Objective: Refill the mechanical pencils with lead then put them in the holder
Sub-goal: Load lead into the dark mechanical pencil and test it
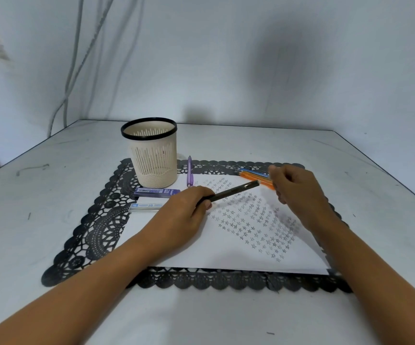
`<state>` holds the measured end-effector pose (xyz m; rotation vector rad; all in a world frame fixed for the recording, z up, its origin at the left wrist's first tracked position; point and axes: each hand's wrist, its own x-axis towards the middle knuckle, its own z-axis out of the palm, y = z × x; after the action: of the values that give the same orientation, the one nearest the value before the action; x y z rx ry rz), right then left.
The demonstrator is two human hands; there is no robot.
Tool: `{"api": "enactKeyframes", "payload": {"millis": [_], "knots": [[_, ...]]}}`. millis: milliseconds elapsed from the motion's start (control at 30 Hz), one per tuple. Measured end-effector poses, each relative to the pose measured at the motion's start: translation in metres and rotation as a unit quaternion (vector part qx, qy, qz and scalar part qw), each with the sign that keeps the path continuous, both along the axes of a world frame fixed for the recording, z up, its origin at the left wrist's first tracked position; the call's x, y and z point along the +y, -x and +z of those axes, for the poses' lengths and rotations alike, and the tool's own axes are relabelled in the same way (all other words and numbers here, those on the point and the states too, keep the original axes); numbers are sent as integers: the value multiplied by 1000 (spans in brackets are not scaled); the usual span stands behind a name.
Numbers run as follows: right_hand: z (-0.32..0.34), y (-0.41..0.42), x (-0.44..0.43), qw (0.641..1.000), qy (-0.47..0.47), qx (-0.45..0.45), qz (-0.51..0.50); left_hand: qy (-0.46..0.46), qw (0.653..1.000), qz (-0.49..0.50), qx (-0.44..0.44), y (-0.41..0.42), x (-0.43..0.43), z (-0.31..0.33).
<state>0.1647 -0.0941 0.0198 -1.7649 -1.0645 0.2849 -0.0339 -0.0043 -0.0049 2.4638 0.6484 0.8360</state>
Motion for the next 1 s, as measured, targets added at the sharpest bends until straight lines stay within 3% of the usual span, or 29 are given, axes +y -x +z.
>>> {"api": "enactKeyframes", "payload": {"millis": [267, 633, 1000], "knots": [[-4, -5, 1, 999, 21, 19, 43, -72, 996, -18, 41, -3, -2, -9], [-14, -11, 2, 966, 137, -205, 76, -67, 995, -18, 77, -5, -2, -13], [-14, -15, 2, 956, 162, -221, 105, -58, 995, -24, 81, -2, -3, -11]]}}
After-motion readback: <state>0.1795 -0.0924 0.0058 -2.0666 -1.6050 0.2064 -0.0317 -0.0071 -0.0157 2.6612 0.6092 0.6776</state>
